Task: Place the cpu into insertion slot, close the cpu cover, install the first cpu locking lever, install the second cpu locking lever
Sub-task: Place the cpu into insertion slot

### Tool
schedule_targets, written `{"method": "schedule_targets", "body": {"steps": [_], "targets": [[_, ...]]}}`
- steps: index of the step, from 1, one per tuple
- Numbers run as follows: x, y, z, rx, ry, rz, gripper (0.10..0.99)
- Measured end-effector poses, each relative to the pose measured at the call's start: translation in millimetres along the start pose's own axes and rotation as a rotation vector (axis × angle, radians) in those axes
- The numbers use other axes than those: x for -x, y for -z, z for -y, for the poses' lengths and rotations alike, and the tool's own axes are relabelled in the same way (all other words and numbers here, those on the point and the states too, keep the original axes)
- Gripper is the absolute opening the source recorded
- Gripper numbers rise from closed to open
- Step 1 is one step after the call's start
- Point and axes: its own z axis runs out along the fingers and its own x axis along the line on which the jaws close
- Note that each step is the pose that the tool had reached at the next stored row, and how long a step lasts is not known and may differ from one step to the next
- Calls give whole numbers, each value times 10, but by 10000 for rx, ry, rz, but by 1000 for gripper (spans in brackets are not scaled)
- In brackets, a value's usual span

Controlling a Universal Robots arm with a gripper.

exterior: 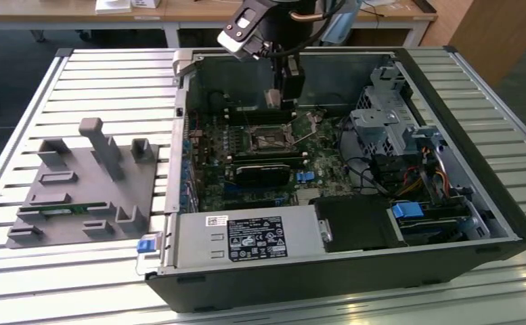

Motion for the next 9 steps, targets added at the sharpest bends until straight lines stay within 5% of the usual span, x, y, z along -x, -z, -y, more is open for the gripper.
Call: {"method": "schedule_targets", "body": {"steps": [9], "targets": [[2,-96,9,0,68,-6,537]]}}
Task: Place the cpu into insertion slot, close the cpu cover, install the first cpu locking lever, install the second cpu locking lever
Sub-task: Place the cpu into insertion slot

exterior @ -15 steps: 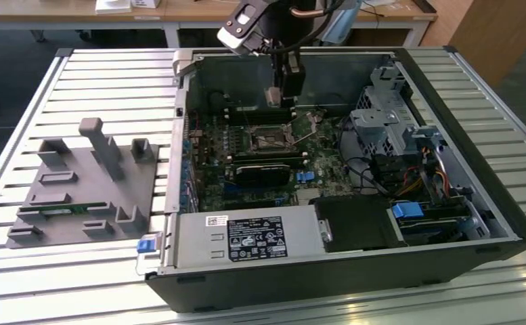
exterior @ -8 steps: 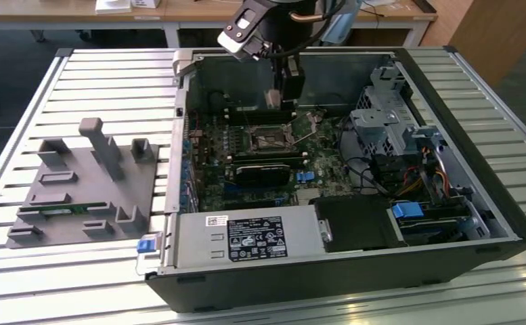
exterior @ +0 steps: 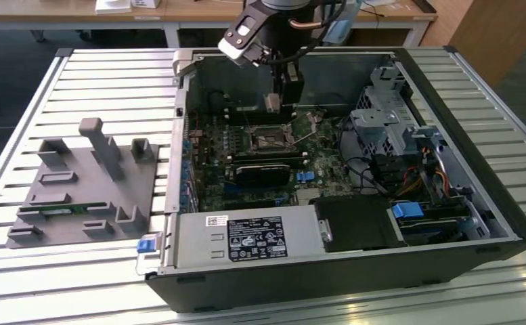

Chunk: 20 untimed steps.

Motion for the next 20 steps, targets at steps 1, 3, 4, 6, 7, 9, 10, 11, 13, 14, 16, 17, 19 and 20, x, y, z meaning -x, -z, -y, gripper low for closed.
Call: {"method": "schedule_targets", "body": {"steps": [1,3,4,6,7,9,10,11,13,14,16,17,19,20], "targets": [[0,-15,1,1,73,-6,537],[-3,-48,4,-1,137,-11,537],[-9,-61,5,-1,137,-12,537],[-16,-81,6,-3,138,-12,537],[-17,-90,6,-2,139,-12,537],[-17,-103,8,-3,138,-12,537],[-17,-109,9,-5,138,-12,537],[-16,-115,9,-6,137,-12,537],[-16,-127,11,-11,136,-12,537],[-16,-132,11,-12,136,-12,537],[-16,-140,11,-13,137,-12,537],[-16,-145,12,-13,137,-13,537],[-16,-154,12,-13,137,-12,537],[-16,-156,13,-14,137,-11,537]]}}
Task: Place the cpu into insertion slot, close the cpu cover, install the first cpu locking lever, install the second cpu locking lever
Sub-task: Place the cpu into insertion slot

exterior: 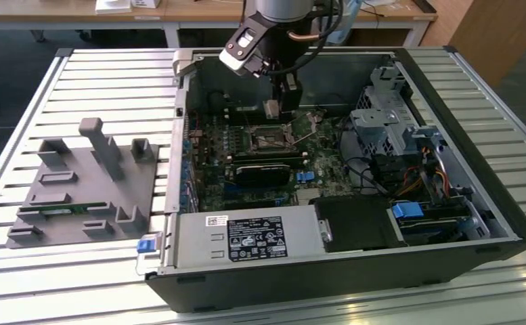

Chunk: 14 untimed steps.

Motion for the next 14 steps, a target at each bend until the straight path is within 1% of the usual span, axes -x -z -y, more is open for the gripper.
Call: {"method": "schedule_targets", "body": {"steps": [14], "targets": [[1,-30,3,1,0,-1,537]]}}
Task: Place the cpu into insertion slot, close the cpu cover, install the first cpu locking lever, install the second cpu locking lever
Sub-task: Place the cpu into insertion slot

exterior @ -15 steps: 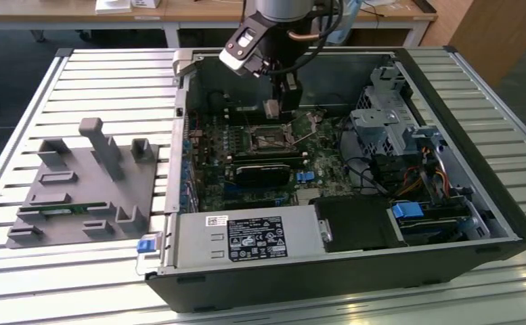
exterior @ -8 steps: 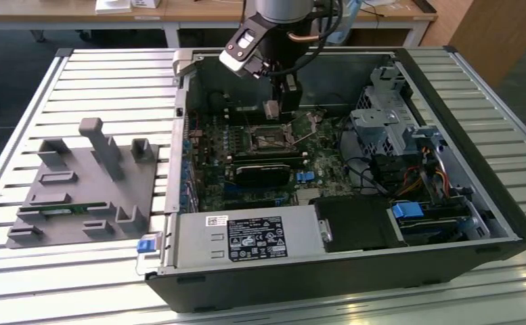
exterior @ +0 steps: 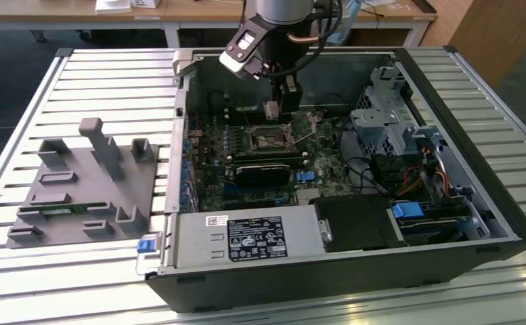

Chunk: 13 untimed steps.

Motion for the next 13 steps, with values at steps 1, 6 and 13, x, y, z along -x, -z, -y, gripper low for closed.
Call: {"method": "schedule_targets", "body": {"steps": [1,6,13], "targets": [[0,-2,0,0,0,0,537],[0,-13,1,0,0,-1,537],[1,-30,3,0,0,-1,537]]}}
